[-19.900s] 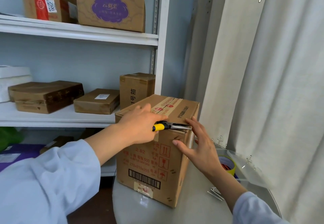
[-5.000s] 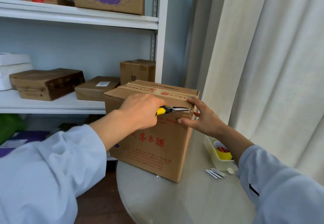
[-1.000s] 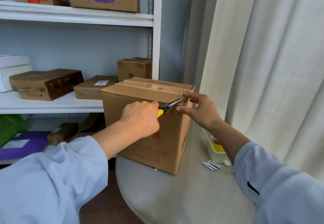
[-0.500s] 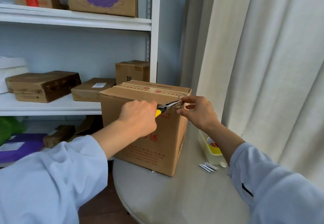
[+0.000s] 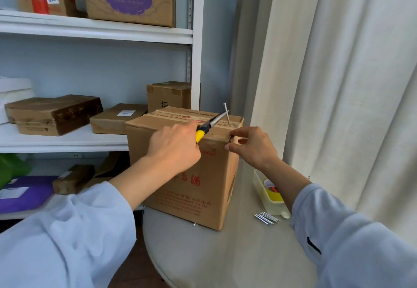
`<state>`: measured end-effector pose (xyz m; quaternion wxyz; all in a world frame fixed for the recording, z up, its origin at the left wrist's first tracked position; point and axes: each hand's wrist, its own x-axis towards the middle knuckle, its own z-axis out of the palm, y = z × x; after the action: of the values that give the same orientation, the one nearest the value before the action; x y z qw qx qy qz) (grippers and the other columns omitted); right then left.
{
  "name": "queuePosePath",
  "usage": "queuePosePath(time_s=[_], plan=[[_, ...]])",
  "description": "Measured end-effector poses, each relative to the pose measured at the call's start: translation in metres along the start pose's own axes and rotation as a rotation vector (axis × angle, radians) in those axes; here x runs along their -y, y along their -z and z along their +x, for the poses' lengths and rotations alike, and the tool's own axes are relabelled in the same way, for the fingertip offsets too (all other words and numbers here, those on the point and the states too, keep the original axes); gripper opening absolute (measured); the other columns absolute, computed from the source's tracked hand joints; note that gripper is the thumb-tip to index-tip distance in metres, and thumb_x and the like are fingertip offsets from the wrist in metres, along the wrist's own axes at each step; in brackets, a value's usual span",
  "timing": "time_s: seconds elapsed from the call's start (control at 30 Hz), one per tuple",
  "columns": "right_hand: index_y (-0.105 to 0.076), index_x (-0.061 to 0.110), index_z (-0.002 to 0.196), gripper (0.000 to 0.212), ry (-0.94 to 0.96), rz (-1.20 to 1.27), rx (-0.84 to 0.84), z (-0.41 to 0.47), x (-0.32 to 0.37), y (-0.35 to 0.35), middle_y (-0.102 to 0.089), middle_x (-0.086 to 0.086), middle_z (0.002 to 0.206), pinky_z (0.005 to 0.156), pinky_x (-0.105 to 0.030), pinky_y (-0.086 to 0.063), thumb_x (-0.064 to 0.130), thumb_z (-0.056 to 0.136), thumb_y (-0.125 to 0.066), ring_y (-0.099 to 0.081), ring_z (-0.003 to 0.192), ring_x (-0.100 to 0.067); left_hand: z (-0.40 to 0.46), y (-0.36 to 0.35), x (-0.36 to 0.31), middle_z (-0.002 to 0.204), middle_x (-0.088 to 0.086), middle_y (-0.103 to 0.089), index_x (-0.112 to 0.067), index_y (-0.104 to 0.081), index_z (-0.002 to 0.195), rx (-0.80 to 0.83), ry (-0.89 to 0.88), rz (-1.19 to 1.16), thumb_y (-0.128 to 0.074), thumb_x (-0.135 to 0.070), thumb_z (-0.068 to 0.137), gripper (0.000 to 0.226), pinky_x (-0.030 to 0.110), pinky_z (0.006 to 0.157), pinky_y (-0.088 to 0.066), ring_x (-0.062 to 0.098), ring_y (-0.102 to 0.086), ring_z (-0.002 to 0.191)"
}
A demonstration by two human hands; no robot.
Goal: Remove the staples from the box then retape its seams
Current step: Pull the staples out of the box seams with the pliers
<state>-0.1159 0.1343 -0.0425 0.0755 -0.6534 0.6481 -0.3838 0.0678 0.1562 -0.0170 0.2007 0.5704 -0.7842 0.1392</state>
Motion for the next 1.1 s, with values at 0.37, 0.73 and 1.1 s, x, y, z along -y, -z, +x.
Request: queuePosePath(time_s=[0.37, 0.73, 1.1], plan=[[-0.069, 0.012, 0.112, 0.029, -0.026, 0.337, -0.087, -0.013, 0.001, 0.021, -0.072, -0.005, 0.090, 0.069, -0.026, -0.055, 0.021, 0.085, -0.071, -0.069, 0.076, -0.011, -0.004, 0.000, -0.017, 0.075, -0.003, -0.047, -0.019, -0.048, 0.111, 0.143, -0.060, -0.023, -0.048, -0.022, 0.089, 0.022, 0.030, 0.059, -0.037, 0.020, -0.049, 0.072], [-0.066, 0.025, 0.062, 0.019, -0.250, 0.151, -0.051, -0.035, -0.055, 0.016, -0.071, -0.001, 0.069, 0.078, -0.038, -0.058, 0.014, 0.076, -0.063, -0.069, 0.075, -0.022, -0.021, -0.061, -0.059, 0.092, 0.004, -0.053, -0.018, -0.047, 0.107, 0.436, -0.027, -0.199, -0.045, -0.019, 0.086, 0.021, 0.031, 0.063, -0.039, 0.027, -0.053, 0.083], [-0.062, 0.023, 0.062, 0.019, -0.556, 0.080, 0.149, -0.076, -0.171, -0.040, -0.066, -0.002, 0.058, 0.077, -0.045, -0.057, 0.012, 0.078, -0.063, -0.071, 0.078, -0.028, -0.048, -0.175, -0.094, 0.110, 0.019, -0.066, 0.000, -0.059, 0.107, 0.924, 0.190, -0.594, -0.043, -0.010, 0.088, 0.027, 0.031, 0.075, -0.051, 0.031, -0.065, 0.096]])
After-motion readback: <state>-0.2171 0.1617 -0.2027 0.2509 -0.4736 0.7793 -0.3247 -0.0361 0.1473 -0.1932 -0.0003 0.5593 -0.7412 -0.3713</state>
